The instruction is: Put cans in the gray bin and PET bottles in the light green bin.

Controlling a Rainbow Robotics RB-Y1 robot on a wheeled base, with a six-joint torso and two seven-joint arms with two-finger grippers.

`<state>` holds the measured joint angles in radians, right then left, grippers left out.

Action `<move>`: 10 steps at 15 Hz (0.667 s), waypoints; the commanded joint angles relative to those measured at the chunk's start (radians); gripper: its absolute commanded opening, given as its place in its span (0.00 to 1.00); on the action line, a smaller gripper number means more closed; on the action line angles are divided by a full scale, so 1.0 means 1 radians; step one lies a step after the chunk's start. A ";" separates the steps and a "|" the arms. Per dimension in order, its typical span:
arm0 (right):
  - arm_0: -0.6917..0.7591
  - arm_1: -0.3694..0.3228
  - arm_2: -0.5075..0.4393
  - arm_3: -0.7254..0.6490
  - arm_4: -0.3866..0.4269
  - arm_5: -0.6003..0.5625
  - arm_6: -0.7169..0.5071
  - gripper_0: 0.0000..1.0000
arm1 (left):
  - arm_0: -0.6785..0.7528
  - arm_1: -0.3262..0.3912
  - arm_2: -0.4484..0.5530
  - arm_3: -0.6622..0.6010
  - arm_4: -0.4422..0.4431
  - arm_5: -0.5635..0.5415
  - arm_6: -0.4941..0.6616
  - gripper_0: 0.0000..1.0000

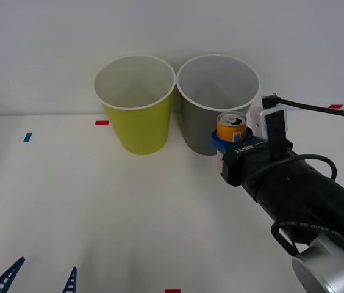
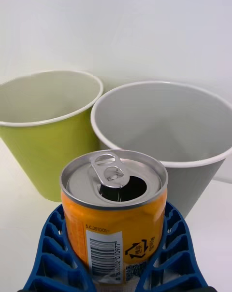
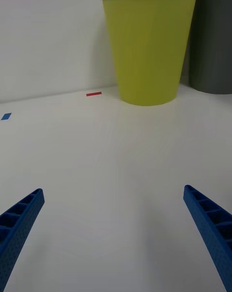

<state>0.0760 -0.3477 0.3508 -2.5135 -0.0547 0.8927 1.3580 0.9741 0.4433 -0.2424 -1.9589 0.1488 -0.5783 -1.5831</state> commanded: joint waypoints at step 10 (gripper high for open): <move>-0.354 0.065 -0.108 -0.056 -0.024 0.439 -0.053 0.02 | 0.000 0.000 0.000 0.000 0.000 0.000 0.000 1.00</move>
<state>-0.2418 -0.2977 0.2642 -2.5721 -0.0595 1.2929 1.3115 0.9741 0.4433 -0.2424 -1.9589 0.1488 -0.5783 -1.5831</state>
